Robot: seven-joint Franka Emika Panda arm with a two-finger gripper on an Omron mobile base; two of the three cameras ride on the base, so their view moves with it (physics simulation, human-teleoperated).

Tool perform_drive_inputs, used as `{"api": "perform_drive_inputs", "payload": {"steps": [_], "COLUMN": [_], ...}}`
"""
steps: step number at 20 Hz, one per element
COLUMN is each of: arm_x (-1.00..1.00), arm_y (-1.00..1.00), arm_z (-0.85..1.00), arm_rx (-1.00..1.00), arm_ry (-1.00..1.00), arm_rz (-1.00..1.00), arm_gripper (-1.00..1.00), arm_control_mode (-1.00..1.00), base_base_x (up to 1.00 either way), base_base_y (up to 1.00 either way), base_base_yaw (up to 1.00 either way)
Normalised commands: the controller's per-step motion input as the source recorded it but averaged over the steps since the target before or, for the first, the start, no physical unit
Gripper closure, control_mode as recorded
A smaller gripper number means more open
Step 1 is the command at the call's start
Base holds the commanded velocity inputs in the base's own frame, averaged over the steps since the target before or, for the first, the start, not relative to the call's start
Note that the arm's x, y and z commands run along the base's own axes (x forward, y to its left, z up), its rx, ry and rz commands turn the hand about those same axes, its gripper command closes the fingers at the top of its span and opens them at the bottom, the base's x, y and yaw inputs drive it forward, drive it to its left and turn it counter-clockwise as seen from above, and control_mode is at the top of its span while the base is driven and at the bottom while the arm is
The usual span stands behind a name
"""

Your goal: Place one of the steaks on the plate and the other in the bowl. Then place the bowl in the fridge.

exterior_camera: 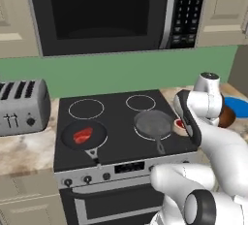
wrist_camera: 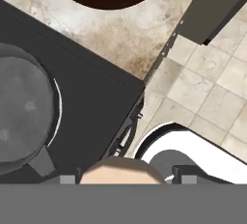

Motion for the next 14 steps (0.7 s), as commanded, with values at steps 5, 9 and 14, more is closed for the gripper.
{"api": "perform_drive_inputs", "payload": {"steps": [5, 9, 14], "arm_x": [0.00, 0.00, 0.00], "arm_y": [0.00, 0.00, 0.00], "arm_z": [0.00, 0.00, 0.00], "arm_rx": [0.00, 0.00, 0.00], "arm_ry": [0.00, 0.00, 0.00], "arm_rz": [0.00, 0.00, 0.00], "arm_gripper": [1.00, 1.00, 1.00], "arm_control_mode": [1.00, 1.00, 1.00], "base_base_x": [-0.02, 0.00, 0.00], "base_base_y": [-0.76, -0.76, -0.62], "base_base_yaw": [0.00, 0.00, 0.00]}}
